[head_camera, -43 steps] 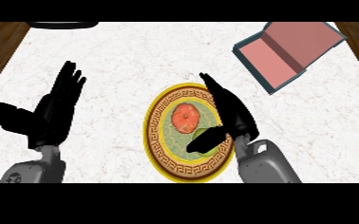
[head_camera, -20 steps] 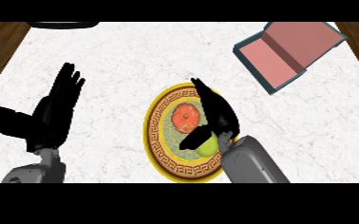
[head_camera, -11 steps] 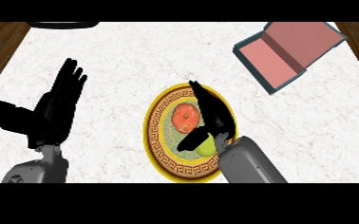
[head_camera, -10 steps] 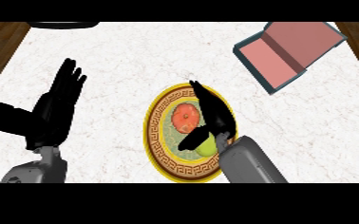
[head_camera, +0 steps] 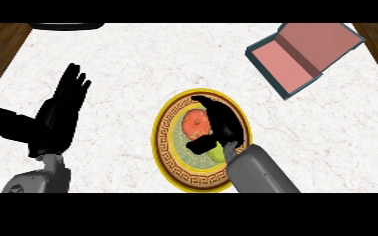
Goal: Pick the squash from the plate and place it in the cardboard box
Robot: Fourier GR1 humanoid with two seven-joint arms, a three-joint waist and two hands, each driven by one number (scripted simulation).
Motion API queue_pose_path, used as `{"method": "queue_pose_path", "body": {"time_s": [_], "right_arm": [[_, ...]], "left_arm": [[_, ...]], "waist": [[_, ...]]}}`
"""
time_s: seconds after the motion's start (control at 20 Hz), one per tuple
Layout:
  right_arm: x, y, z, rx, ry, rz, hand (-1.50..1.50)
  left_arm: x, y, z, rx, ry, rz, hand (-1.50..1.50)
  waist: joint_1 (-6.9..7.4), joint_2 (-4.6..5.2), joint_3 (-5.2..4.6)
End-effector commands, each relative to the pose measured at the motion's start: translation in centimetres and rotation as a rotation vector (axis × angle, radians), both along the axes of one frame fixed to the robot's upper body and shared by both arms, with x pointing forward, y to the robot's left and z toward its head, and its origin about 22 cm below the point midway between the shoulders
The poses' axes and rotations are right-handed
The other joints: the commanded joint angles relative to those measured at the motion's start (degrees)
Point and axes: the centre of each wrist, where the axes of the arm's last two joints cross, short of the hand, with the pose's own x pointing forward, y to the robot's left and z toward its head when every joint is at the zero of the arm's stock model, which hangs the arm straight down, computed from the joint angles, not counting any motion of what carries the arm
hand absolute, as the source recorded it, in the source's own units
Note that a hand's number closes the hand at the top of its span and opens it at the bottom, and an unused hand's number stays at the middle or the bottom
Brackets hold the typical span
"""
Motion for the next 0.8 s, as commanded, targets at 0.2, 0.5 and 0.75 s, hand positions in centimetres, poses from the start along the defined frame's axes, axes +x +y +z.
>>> {"method": "queue_pose_path", "body": {"time_s": [0.2, 0.5, 0.75], "right_arm": [[0.4, 0.9, 0.1, -0.108, -0.124, 0.064, 1.50], [0.0, 3.0, 0.5, -0.212, -0.216, 0.196, 1.50], [-2.5, 7.2, 1.2, -0.458, -0.311, 0.503, 1.50]], "left_arm": [[-1.3, 0.0, -1.3, -0.012, -0.004, -0.004, 0.00], [-0.1, -0.3, -0.4, -0.004, -0.011, -0.013, 0.00], [1.0, 0.1, 0.3, -0.001, 0.009, -0.029, 0.00]], "waist": [[0.14, 0.02, 0.01], [0.48, 0.08, 0.01], [1.10, 0.09, -0.03]]}}
